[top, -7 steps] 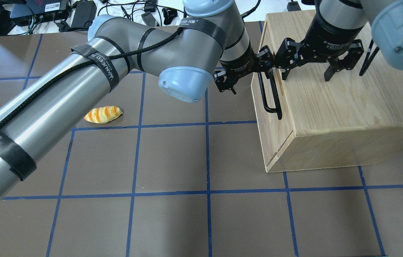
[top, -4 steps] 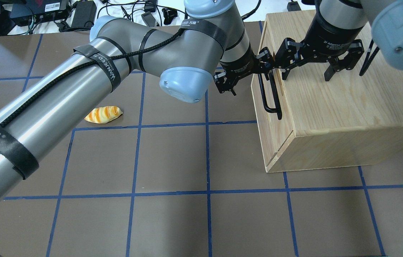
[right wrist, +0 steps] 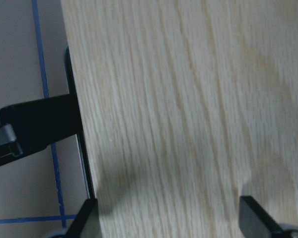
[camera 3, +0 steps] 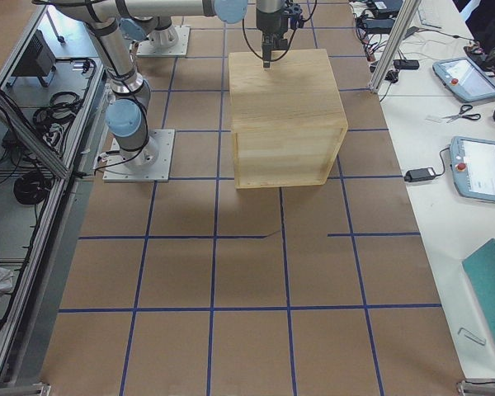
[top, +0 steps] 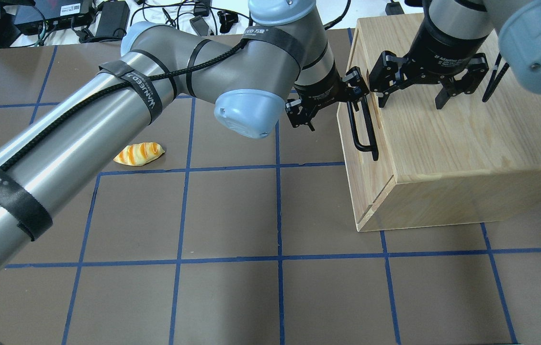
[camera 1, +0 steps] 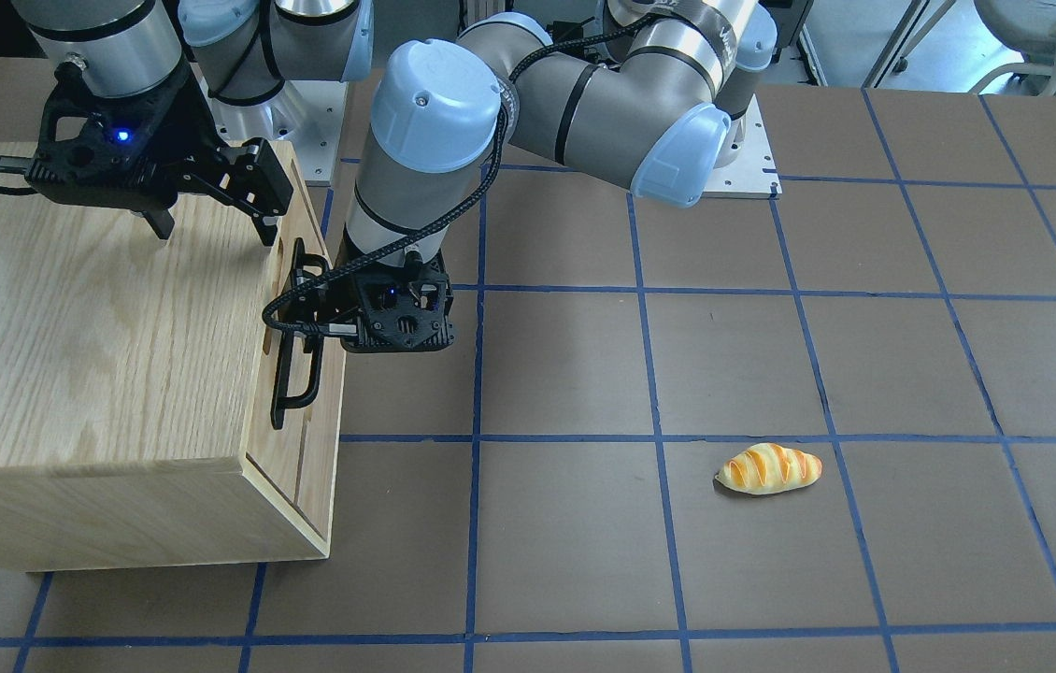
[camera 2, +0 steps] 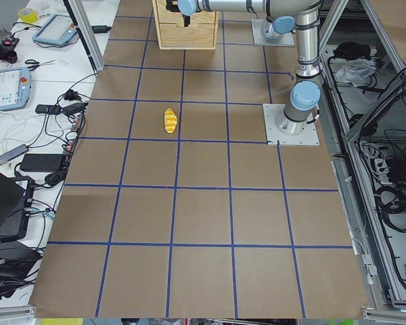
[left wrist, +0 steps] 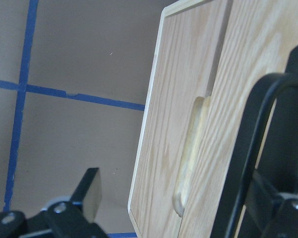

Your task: Open upper drawer

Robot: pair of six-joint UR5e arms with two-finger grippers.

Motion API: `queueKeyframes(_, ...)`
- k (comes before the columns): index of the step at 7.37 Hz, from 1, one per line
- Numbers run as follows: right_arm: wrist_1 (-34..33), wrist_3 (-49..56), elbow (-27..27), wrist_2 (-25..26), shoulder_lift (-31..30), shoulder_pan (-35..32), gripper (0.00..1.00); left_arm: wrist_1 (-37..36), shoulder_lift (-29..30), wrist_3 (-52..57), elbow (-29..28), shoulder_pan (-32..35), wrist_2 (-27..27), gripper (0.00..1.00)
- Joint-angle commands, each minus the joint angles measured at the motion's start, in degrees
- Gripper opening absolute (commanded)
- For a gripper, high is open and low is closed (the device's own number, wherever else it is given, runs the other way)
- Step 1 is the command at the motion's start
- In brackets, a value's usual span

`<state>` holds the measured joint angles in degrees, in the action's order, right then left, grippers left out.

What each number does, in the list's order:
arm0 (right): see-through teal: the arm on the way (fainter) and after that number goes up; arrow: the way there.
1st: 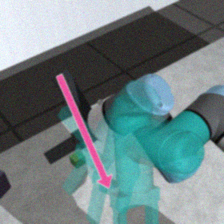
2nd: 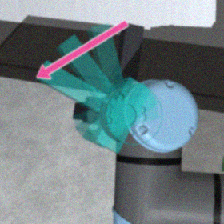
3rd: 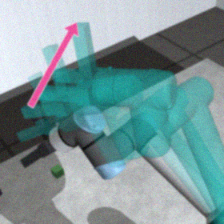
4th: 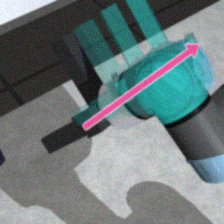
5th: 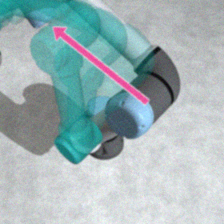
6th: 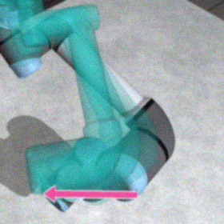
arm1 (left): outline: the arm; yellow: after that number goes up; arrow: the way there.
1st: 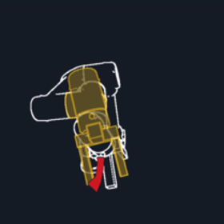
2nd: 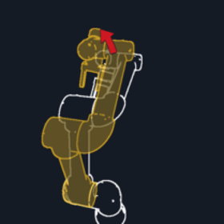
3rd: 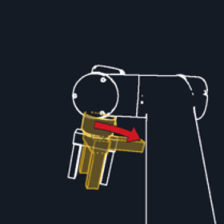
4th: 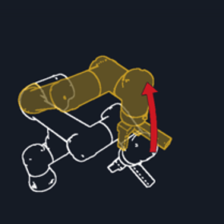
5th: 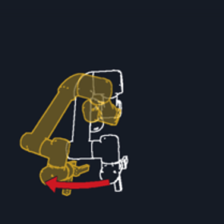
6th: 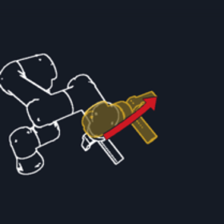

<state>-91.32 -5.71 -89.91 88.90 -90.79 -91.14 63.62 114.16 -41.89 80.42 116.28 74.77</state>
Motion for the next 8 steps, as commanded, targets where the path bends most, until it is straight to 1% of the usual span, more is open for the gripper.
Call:
queueKeyframes(1, 0.00, 0.00, 0.00, -0.04, 0.00, 0.00, 1.00, 0.81, 0.10, 0.05, 0.00, 0.00, 0.12, 1.00)
queueKeyframes(5, 0.00, 0.00, 0.00, -0.04, 0.00, 0.00, 1.00, 1.77, -0.07, 0.14, -0.08, 0.00, 0.38, 1.00)
queueKeyframes(6, 0.00, 0.00, 0.09, 0.04, 0.00, 0.00, 1.00, 2.12, -0.07, 0.32, -0.08, -0.09, 1.77, 1.00)
queueKeyframes(8, 0.00, 0.00, 0.00, 0.04, 0.00, 0.00, 1.00, 2.47, -0.60, 0.32, -0.08, -0.09, 1.96, 1.00)
